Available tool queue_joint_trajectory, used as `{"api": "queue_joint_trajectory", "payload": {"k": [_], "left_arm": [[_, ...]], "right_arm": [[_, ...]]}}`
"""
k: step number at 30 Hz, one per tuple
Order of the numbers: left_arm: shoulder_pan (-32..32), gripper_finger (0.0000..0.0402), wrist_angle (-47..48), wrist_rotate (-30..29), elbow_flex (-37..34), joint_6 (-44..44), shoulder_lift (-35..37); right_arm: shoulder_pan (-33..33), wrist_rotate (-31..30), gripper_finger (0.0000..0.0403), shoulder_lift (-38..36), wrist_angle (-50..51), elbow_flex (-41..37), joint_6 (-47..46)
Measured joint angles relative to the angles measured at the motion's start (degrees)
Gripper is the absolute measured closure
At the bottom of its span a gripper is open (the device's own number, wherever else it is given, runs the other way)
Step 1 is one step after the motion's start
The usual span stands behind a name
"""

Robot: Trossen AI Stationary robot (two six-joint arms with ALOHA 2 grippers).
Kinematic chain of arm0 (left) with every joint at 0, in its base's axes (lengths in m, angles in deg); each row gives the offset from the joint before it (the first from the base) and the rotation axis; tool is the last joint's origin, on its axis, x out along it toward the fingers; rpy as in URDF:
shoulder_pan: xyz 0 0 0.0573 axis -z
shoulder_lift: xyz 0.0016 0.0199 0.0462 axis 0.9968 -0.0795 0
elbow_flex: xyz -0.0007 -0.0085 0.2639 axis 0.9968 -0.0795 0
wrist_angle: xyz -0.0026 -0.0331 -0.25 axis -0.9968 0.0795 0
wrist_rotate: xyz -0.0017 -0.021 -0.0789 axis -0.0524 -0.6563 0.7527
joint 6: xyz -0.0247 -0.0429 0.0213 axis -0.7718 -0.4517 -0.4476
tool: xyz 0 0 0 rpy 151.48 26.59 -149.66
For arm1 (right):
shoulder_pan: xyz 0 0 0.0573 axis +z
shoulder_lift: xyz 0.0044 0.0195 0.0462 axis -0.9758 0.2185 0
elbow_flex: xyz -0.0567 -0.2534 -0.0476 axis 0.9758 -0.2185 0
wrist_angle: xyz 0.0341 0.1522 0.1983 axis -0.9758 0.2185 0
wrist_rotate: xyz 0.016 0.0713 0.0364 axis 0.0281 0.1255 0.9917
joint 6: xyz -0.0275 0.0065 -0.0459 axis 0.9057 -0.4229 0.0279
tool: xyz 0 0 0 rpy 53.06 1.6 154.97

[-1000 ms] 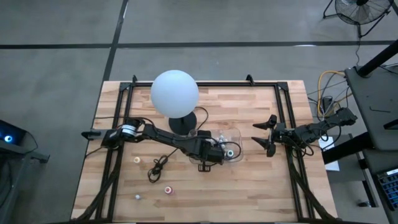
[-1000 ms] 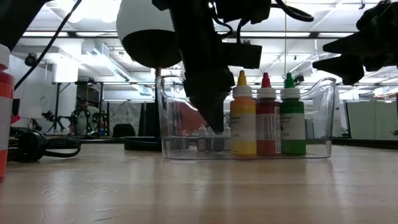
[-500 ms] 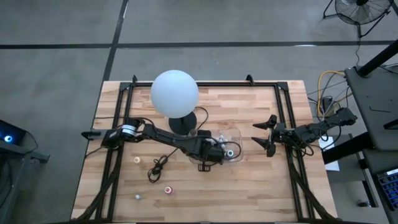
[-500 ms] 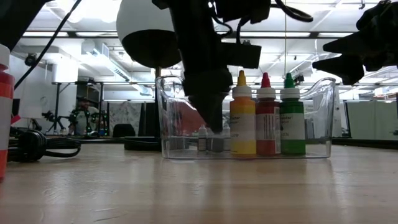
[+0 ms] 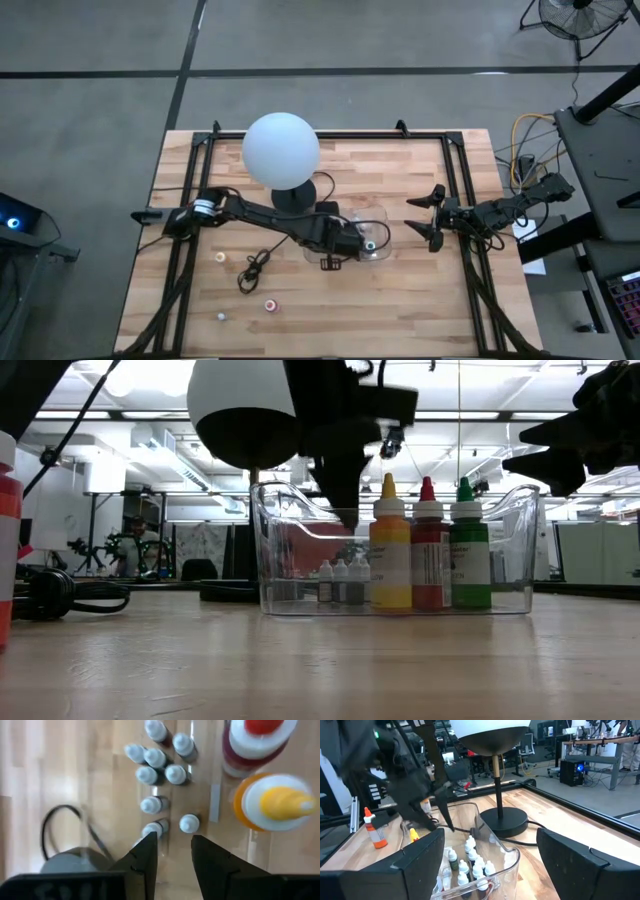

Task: Pick & Place food coloring
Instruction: Put the small brown food coloring bottle into the transparent bin

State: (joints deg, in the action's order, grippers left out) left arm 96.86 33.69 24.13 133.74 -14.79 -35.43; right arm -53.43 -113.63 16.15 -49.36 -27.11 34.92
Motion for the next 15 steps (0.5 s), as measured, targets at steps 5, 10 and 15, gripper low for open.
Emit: {"api": "queue_joint_trajectory", "payload": {"k": [5,10,15], "left_arm": [[0.36,0.0309,2.05,-2.68,1.90,-1.25,2.12],[1.80,0.0309,3.42,-3.52,3.09,-5.27,5.24],[4.18,0.0309,6.79,-4.53,3.36,-13.68,8.25]], "right_arm": [[0.04,0.02,0.0093,0.02,0.01,-0.01,0.00],[0.04,0.02,0.0099,0.02,0.00,-0.01,0.00],[0.04,0.00,0.0104,0.06,-0.01,0.01,0.00]]}}
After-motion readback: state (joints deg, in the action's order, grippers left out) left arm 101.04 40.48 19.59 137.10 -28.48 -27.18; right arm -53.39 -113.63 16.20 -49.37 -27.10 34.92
